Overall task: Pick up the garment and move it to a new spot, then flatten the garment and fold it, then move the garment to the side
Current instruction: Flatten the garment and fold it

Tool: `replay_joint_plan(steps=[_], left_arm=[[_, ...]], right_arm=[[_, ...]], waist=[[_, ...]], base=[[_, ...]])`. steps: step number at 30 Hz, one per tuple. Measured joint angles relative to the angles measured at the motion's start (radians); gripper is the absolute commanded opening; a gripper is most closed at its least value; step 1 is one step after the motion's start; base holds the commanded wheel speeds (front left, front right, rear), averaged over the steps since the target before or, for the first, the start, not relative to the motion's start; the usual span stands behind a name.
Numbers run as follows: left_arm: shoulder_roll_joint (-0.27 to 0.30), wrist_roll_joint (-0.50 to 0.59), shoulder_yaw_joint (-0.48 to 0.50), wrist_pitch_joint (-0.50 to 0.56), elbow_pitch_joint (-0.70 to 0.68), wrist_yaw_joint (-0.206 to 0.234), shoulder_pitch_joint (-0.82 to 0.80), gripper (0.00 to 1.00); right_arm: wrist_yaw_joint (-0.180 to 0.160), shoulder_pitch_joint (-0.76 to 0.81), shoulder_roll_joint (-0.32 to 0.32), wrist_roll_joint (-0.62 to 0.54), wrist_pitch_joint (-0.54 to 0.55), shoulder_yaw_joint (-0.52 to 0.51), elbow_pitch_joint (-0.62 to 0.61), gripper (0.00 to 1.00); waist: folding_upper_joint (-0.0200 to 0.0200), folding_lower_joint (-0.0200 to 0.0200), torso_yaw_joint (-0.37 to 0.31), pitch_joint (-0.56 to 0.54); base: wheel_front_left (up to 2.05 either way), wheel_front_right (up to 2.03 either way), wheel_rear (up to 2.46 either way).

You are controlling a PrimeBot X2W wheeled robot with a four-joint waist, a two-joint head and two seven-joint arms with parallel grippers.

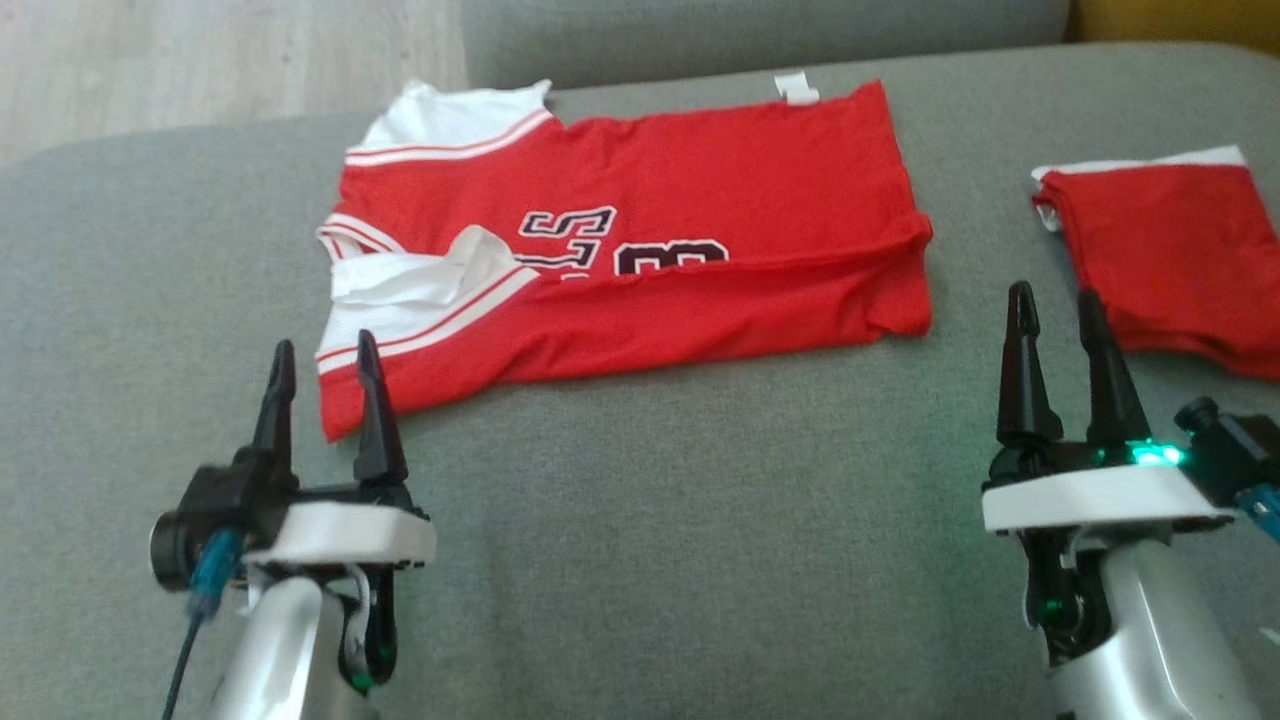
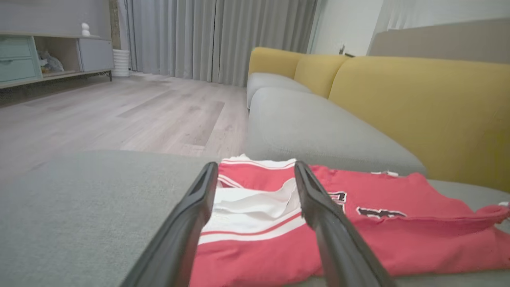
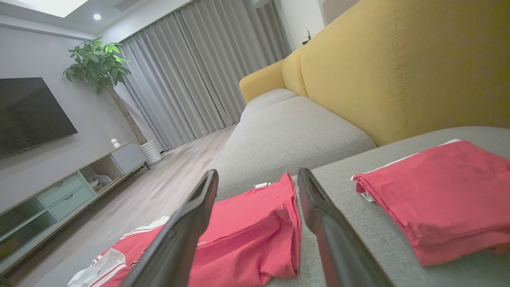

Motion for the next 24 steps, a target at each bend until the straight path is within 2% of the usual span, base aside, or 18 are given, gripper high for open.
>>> replay_joint_plan(steps=[2,4,7,13,17,20,21,22,24], left_arm=[[0.001,0.000,0.000,0.016,0.035,0.000,-0.018,1.00],[0.009,0.000,0.008,0.068,0.137,0.022,-0.075,1.00],[0.021,0.000,0.022,0.098,0.198,0.039,-0.110,1.00],[0.066,0.000,0.049,0.175,0.399,0.073,-0.181,1.00],[0.069,-0.001,0.046,0.216,0.449,0.072,-0.202,1.00],[0.077,-0.004,0.041,0.252,0.474,0.055,-0.229,1.00],[0.079,-0.005,0.037,0.271,0.485,0.054,-0.242,0.58],[0.079,-0.005,0.035,0.275,0.489,0.050,-0.245,0.00],[0.078,-0.005,0.025,0.277,0.494,0.038,-0.252,0.00]], right_arm=[[0.000,-0.005,0.000,0.003,0.000,0.004,-0.003,1.00],[0.000,-0.013,0.000,0.003,0.000,0.015,-0.009,1.00],[0.000,-0.019,0.000,0.003,0.000,0.019,-0.009,1.00],[0.000,-0.045,0.000,0.017,0.000,0.038,-0.016,1.00],[0.000,-0.045,0.000,0.031,0.000,0.040,-0.019,1.00],[0.000,-0.045,0.000,0.039,0.000,0.041,-0.021,1.00],[0.000,-0.046,0.000,0.039,0.000,0.042,-0.021,1.00],[0.000,-0.046,0.000,0.039,0.000,0.043,-0.021,1.00],[0.000,-0.046,0.000,0.047,0.000,0.044,-0.020,1.00]], waist=[[0.0000,0.0000,-0.003,0.009],[0.0000,0.0000,-0.013,0.036],[0.0000,0.0001,-0.021,0.052],[0.0000,0.0001,-0.053,0.086],[0.0000,0.0000,-0.065,0.092],[0.0000,-0.0001,-0.069,0.096],[0.0000,-0.0001,-0.070,0.095],[0.0000,-0.0002,-0.069,0.094],[0.0000,-0.0001,-0.067,0.091]], base=[[0.00,0.00,0.00],[0.00,0.00,0.00],[0.00,0.00,0.00],[0.00,0.00,0.00],[0.00,0.00,0.00],[0.00,0.00,0.00],[0.00,0.00,0.00],[0.00,0.00,0.00],[0.00,0.00,0.00]])
